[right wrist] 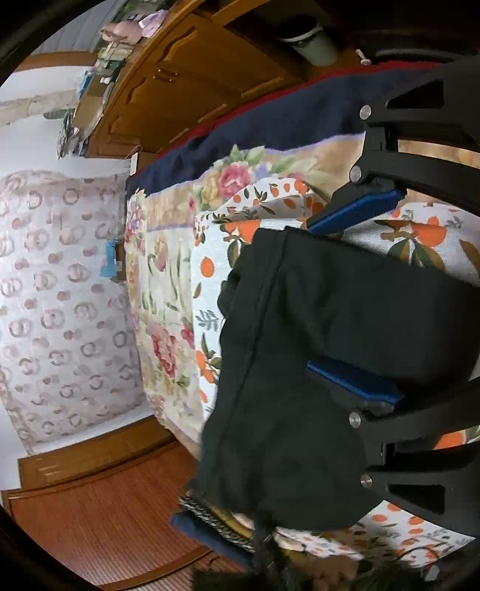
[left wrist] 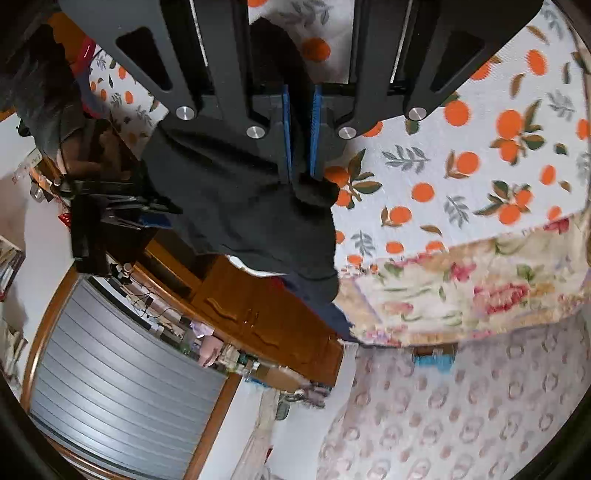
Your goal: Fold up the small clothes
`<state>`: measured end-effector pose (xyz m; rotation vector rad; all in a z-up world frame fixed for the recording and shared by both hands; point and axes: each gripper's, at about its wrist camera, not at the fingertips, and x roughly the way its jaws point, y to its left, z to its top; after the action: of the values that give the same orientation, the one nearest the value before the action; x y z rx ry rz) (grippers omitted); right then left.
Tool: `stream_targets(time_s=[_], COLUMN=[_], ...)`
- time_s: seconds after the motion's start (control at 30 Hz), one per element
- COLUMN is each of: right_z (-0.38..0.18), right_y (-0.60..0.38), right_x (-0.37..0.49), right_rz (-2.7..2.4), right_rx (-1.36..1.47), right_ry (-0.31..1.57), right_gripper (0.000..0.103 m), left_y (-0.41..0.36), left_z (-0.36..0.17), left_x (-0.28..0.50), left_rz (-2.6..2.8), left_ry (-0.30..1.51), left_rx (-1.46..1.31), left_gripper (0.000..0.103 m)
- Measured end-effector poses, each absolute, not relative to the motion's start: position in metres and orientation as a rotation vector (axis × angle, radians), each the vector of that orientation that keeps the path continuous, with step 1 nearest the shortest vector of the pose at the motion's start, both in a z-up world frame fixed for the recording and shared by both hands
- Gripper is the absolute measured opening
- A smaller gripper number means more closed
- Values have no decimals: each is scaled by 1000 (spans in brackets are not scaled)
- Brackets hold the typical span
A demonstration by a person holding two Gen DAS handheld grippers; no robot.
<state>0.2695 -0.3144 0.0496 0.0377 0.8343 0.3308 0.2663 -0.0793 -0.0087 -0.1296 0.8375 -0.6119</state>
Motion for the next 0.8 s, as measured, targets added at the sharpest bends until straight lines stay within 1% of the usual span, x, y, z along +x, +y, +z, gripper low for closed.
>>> stream_targets(time_s=[0.07,0.4,0.47,0.5,0.53,0.57,0.6,0.63,0.67,0.73,0.8], right_z=[47,36,35,34,34,33,33,34,36,42,48], right_y=[-313,-316,-318,-318,-319,-319,-318,-317,-314,-313,-314], right_x=[269,281,282,283,284,284,284,284,282,279,276], right_rz=[336,395,407,410,424,463,487,495,500,483,469], right_rx=[37,125,138,143,156,184,200,184,153,119,111], right_ry=[839,885,880,880,882,892,895,889,879,855,828], right_gripper=[76,76,75,72,58,40,37,28,23,19,18], left_y=[-79,-75,-76,-76,-76,-76,-76,-77,-77,-77,-77], left_z=[-8,-20,-19,-19,-19,-18,-17,-16,-14,-10,-4], left_x=[264,263,262,262,262,262,262,260,259,256,251], left_rz=[-605,-580,-579,-578,-579,-579,-579,-581,-581,-581,-586], left_ry=[842,849,845,843,842,842,840,837,834,829,818], left_rx=[-117,-93,-91,-92,-96,-101,-103,-105,-103,-98,-93], left_gripper=[10,10,10,10,10,10,10,10,10,10,10])
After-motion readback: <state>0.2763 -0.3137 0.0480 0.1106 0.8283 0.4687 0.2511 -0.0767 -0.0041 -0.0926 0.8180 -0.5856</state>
